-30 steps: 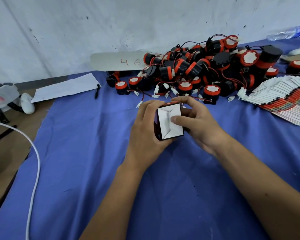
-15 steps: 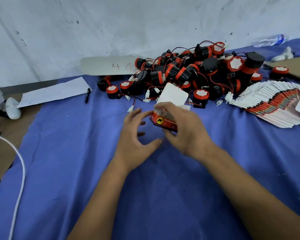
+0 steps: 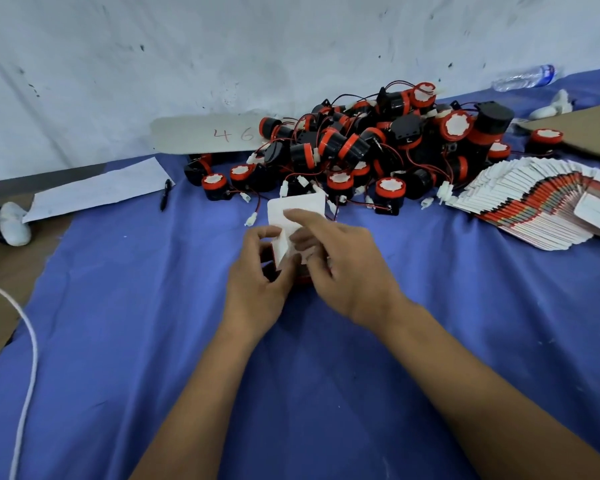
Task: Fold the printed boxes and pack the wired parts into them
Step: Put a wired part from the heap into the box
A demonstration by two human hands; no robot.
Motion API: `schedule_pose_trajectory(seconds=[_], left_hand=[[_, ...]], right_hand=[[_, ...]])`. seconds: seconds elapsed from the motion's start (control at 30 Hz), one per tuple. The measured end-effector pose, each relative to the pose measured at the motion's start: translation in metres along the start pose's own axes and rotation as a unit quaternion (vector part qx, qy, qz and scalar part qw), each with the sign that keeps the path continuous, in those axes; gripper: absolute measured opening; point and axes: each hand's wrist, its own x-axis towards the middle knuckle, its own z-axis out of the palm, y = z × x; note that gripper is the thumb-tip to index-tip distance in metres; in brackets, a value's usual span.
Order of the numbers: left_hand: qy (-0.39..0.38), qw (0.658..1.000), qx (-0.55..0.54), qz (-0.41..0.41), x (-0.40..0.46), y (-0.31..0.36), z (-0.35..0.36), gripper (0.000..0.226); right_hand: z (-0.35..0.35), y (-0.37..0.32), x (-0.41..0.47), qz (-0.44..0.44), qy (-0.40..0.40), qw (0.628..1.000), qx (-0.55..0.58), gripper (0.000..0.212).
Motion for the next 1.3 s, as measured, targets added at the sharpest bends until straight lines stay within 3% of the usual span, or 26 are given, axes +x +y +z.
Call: schedule_pose_trajectory(seconds=[0.13,0.27,0.3,0.37,0.47,0.63,0.73,0.83,0.97,1.07,1.1,1.2,1.3], left_hand=[[0.068,0.996,0.059,-0.016,0.0,-0.001,-0.005,0.031],[0.097,0.993,0.037,-0.05,0.002,0.0,-0.005,0.035],[0.102,0.993,0.039,-0.053,0.002,0.0,-0.005,0.035],[0.111,0.991,0.036,-0.066,0.001,0.0,-0.005,0.033],[0.106,0.991,0.04,-0.071,0.001,0.0,-0.005,0.031],[0.104,0.992,0.042,-0.062,0.001,-0.001,-0.003,0.03],[0.149,0.984,0.064,-0.077,0.003,-0.003,-0.006,0.024],[0.202,0.97,0.087,-0.104,0.005,-0.004,-0.012,0.019],[0.22,0.963,0.1,-0.119,0.005,-0.005,-0.016,0.022],[0.211,0.966,0.107,-0.106,0.005,-0.004,-0.014,0.023],[0.207,0.967,0.11,-0.099,0.005,-0.004,-0.014,0.024],[0.184,0.973,0.112,-0.085,0.003,-0.002,-0.013,0.032],[0.177,0.973,0.123,-0.083,0.002,0.0,-0.013,0.036]], right_hand=[[0.001,0.009,-0.001,0.007,0.147,0.987,-0.059,0.031],[-0.013,0.043,0.013,0.145,0.222,0.954,-0.138,0.031],[-0.017,0.056,0.019,0.18,0.191,0.946,-0.189,0.038],[-0.024,0.083,0.029,0.245,0.052,0.923,-0.292,0.064],[-0.03,0.109,0.04,0.324,-0.115,0.883,-0.321,0.082],[-0.033,0.106,0.048,0.284,-0.123,0.899,-0.31,0.071],[-0.034,0.083,0.049,0.276,-0.206,0.894,-0.286,0.067],[-0.042,0.058,0.048,0.273,-0.247,0.89,-0.268,0.046],[-0.062,0.035,0.053,0.282,-0.287,0.882,-0.246,0.063],[-0.069,0.033,0.054,0.198,-0.254,0.914,-0.247,0.052],[-0.069,0.032,0.053,0.164,-0.275,0.918,-0.235,0.051],[-0.063,0.028,0.047,0.123,-0.379,0.902,-0.166,0.076],[-0.048,0.028,0.043,0.11,-0.372,0.91,-0.145,0.07]])
